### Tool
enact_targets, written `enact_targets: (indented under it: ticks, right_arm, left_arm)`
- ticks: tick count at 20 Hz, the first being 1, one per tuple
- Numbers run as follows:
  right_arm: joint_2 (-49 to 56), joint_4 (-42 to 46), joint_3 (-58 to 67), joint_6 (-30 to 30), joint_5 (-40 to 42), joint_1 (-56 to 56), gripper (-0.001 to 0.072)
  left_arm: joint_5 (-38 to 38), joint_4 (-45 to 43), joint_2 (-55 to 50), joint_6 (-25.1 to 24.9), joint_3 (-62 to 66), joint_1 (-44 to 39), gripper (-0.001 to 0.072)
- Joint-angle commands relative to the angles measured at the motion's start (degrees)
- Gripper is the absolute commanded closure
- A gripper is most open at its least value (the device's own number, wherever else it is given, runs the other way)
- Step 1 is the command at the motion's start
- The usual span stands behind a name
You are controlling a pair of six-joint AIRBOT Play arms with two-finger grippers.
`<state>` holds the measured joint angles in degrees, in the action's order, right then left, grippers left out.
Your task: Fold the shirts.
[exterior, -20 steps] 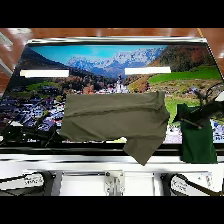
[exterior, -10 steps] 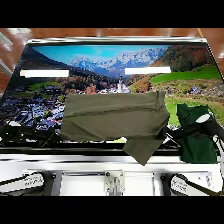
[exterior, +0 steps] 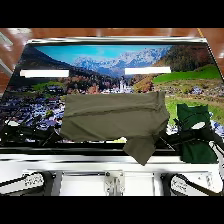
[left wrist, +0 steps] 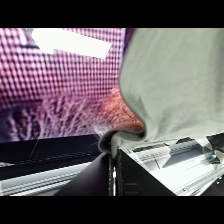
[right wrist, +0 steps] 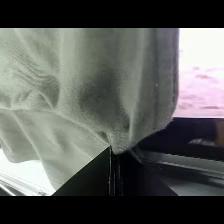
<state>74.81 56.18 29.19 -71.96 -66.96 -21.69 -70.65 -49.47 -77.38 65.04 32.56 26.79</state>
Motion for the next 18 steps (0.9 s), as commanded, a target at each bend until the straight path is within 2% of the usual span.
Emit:
enact_targets:
  ticks: [1,3,6,9,11,14,18]
  right_arm:
    - [-2.49,-2.36,-0.04,4.13,-1.14,0.0,0.0652]
    - [-5.95,-4.9,2.03,5.75,-1.42,0.0,0.0653]
    - [-8.48,-8.04,7.61,1.6,-0.81,0.02,0.0653]
    - [-8.46,-12.59,13.79,1.05,-0.07,0.02,0.0653]
    - [-8.28,-13.88,17.7,0.07,3.74,0.02,0.0653]
    - [-4.5,-14.03,25.14,-2.08,9.92,1.46,0.0653]
    - [6.01,-13.94,34.53,-3.67,16.33,6.71,0.0653]
  left_arm:
    - [0.68,0.26,0.98,-1.38,0.07,-0.02,0.0674]
    - [0.9,0.37,2.97,-1.38,0.81,-0.02,0.0674]
    - [-0.74,5.25,4.2,-1.38,4.11,-0.04,0.0673]
    - [-0.92,11.52,4.13,-1.36,8.85,-0.07,0.0673]
    - [-0.26,12.44,3.69,-0.63,12.76,-0.09,0.0673]
    - [3.91,12.5,1.31,3.82,18.84,-1.64,0.0672]
    - [7.28,16.55,-7.76,4.7,29.07,-7.41,0.0671]
